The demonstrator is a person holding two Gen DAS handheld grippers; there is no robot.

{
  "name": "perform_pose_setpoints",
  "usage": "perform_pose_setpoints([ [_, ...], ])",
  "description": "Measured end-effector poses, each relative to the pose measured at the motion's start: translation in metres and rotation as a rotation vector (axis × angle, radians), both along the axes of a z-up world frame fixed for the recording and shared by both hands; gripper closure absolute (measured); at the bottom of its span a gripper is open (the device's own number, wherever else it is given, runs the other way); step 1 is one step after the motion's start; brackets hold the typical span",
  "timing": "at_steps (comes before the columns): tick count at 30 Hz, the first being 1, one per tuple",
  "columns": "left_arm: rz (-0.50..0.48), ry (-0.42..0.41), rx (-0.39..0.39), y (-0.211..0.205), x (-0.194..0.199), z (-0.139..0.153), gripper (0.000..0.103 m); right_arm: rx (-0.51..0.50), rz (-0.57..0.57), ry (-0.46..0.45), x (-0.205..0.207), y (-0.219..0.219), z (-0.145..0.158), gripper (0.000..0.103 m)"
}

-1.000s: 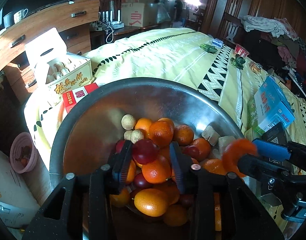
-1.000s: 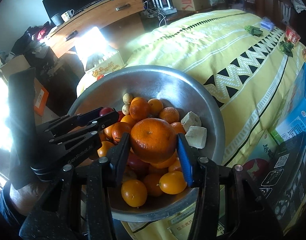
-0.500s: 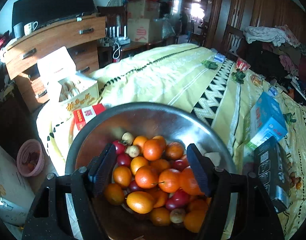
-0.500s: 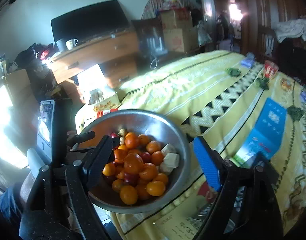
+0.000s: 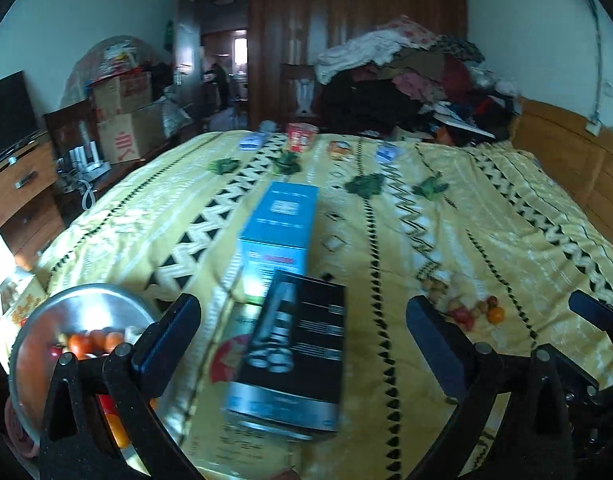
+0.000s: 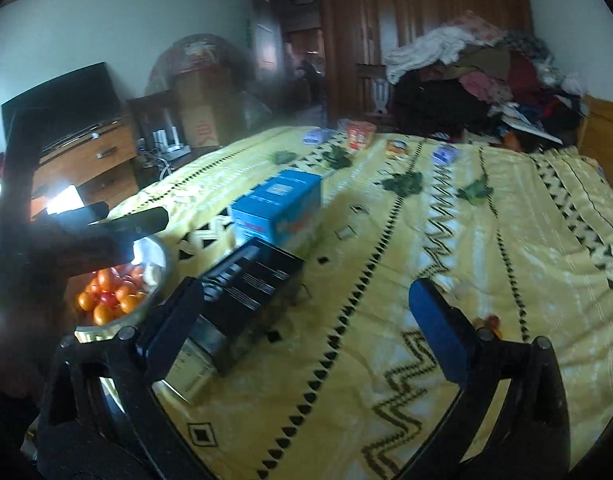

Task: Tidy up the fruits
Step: 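Move both tools back to the fruit pile on the bedspread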

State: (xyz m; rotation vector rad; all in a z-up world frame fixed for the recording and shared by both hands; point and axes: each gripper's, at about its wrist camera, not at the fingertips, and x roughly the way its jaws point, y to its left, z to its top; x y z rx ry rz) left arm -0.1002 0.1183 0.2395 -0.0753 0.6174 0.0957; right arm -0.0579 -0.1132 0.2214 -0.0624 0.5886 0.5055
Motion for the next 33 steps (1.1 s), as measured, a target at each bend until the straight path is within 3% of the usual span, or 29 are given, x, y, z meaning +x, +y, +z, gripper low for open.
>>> perform_pose_setpoints([
  [7,-0.218,0.129,0.009,-0.118,0.035,-0.060,0.000,-0.034,-0.191,0.150,0.023,-0.091,-0.062,0.000],
  [13,-0.278,0.232,0.036,-0.167,0.059,-0.129,0.000,-0.043,-0.257,0.287,0.041,-0.130,-0.119,0.000],
  [16,-0.260,0.285,0.045,-0.173,0.070,-0.164,0.000,-0.061,-0.264,0.325,0.051,-0.141,-0.144,0.000],
  [23,-0.144,0.409,-0.027,-0.149,0.092,-0.226,0.000,-0.115,-0.261,0.380,0.066,-0.149,-0.190,0.000],
  [33,-0.126,0.344,-0.007,-0.149,0.084,-0.240,0.000,-0.120,-0.260,0.350,0.063,-0.153,-0.213,0.000],
])
